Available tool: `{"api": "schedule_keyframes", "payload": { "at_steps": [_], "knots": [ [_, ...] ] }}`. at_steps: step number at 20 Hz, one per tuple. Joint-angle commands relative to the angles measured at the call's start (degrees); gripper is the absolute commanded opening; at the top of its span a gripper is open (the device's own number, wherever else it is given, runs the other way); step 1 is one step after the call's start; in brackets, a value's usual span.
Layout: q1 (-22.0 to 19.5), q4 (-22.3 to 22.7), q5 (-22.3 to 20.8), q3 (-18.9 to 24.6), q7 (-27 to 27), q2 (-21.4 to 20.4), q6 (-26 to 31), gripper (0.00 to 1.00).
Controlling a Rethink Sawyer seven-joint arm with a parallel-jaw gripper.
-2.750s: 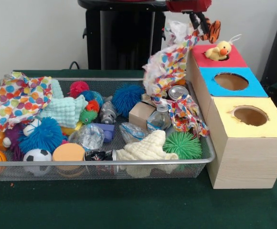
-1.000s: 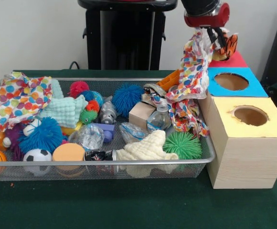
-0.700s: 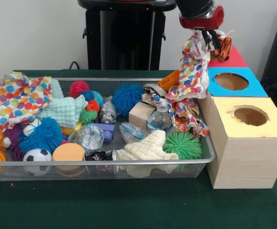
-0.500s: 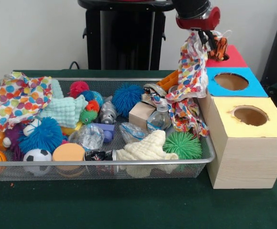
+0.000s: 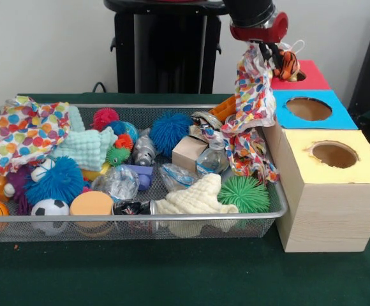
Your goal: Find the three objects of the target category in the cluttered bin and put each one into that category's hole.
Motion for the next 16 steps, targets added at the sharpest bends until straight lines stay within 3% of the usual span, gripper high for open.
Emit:
{"api": "schedule_keyframes", "payload": {
  "at_steps": [1, 16],
  "knots": [
    [0.9, -1.3, -1.8, -1.3, 10.2, 7.0, -4.0, 0.0],
    [3.7, -4.5, -3.6, -1.9, 11.7, 13.0, -10.4, 0.0]
  ]
}}
